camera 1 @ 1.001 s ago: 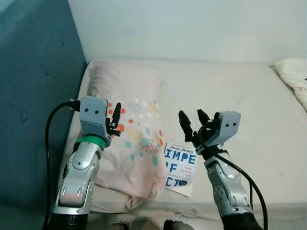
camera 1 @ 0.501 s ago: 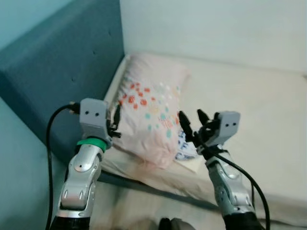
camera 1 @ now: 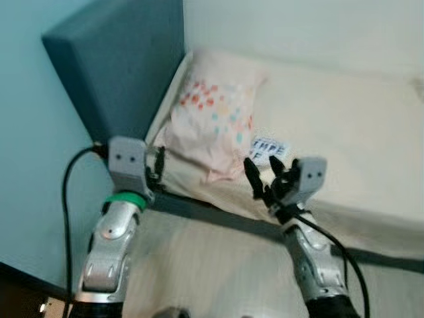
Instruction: Clean up the room
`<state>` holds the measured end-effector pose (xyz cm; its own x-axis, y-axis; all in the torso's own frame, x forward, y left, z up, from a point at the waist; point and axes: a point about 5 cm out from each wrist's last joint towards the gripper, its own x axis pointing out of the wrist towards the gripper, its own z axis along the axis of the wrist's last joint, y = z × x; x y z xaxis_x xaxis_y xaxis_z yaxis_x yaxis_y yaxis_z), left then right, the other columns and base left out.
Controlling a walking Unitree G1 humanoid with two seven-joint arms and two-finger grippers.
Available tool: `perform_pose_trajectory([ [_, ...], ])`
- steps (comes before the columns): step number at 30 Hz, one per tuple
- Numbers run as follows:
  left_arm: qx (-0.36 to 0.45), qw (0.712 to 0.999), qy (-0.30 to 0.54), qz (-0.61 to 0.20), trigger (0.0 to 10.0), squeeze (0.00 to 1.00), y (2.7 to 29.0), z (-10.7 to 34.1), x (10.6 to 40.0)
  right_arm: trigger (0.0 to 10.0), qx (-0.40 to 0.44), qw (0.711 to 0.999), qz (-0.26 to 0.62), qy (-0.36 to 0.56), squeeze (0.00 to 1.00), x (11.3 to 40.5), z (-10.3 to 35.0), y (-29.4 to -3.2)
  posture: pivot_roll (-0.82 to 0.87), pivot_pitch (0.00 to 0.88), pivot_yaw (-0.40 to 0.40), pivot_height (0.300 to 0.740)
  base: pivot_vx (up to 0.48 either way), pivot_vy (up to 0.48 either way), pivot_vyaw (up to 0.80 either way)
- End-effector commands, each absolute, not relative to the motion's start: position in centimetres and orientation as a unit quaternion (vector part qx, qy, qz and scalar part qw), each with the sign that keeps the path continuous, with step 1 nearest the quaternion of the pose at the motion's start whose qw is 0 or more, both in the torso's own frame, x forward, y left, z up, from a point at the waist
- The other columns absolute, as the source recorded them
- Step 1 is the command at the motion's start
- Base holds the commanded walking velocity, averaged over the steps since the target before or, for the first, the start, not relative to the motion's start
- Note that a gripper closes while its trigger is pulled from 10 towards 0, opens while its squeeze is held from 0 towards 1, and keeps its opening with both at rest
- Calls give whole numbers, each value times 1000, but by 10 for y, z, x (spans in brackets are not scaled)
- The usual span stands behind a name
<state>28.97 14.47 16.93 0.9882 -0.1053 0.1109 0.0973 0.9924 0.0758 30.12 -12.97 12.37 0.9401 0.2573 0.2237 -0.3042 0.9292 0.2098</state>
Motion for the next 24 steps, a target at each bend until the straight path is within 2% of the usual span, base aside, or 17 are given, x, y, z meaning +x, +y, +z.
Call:
perform_pose_trajectory([
  [1,26,998,-24,-48,10000,0,149,157,290,10000,132,977,143,-81,0,300,116,-128,2,0,5,724,0,0,-781],
  [6,3,999,34,-28,10000,0,161,128,292,10000,137,977,149,-68,0,306,110,-124,5,0,5,724,0,0,-781],
  [24,-19,997,70,-15,10000,0,162,109,295,10000,137,974,169,-66,0,313,109,-115,7,0,-2,724,0,0,-781],
])
